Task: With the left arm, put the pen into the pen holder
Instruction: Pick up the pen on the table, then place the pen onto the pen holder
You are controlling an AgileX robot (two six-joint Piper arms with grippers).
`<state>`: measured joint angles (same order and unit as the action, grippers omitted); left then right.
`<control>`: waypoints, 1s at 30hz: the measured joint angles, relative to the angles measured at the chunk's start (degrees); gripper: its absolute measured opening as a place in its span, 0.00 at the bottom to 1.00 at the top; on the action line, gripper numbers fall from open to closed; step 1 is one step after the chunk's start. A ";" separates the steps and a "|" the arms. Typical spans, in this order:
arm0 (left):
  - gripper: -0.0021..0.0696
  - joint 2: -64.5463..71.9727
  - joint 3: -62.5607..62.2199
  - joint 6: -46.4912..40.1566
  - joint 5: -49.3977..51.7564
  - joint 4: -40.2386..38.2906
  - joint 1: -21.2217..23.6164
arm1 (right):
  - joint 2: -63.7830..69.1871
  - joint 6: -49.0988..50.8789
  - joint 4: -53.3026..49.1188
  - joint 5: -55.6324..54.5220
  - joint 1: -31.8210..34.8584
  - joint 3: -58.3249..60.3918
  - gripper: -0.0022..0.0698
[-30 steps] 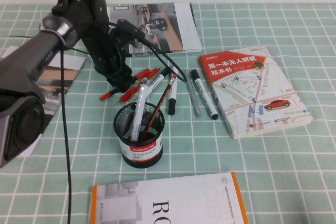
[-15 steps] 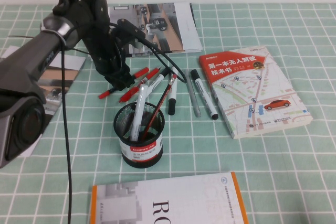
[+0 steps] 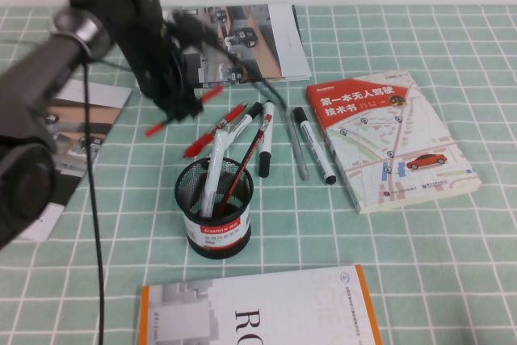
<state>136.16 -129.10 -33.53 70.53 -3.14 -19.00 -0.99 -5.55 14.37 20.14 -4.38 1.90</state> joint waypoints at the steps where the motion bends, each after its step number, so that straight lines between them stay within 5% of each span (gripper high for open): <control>1: 0.11 -1.49 0.00 0.96 0.00 0.06 0.00 | 0.00 0.00 0.00 0.00 0.00 0.00 0.00; 14: 0.11 -24.44 5.79 6.89 0.61 -3.20 -0.13 | 0.00 0.00 0.00 0.00 0.00 0.00 0.00; 20: 0.11 -37.45 21.11 7.23 -1.15 -3.97 -0.13 | 0.00 0.00 0.00 0.00 0.00 0.00 0.00; 30: 0.11 -57.64 55.25 7.34 -22.55 -10.76 -0.13 | 0.00 0.00 0.00 0.00 0.00 0.00 0.00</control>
<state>78.52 -73.85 -26.19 47.98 -13.89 -19.13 -0.99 -5.55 14.37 20.14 -4.38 1.90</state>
